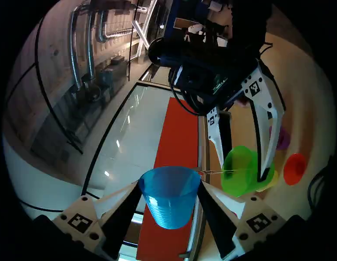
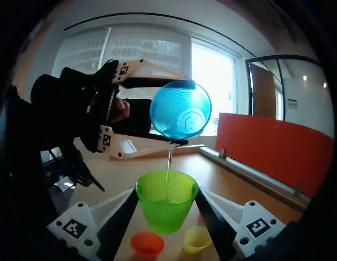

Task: Pour water

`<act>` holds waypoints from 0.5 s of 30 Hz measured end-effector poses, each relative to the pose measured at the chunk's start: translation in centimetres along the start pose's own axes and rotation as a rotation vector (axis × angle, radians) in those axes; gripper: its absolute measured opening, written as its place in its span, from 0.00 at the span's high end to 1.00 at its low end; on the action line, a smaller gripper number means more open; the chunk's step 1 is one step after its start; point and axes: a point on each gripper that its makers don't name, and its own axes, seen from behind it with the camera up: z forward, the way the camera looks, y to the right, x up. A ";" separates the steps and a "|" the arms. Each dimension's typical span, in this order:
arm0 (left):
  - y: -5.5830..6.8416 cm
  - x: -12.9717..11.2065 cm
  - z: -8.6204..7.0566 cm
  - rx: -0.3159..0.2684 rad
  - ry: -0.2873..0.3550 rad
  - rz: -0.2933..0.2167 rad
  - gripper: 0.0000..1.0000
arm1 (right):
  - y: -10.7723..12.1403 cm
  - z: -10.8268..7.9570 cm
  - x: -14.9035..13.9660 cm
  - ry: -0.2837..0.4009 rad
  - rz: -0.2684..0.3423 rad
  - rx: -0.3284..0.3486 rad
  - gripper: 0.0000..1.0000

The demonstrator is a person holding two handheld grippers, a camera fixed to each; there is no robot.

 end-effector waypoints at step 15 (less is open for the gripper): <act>-0.3 0.3 -0.4 0.003 0.002 0.009 0.13 | 0.1 -0.2 0.2 0.002 -0.001 -0.005 0.08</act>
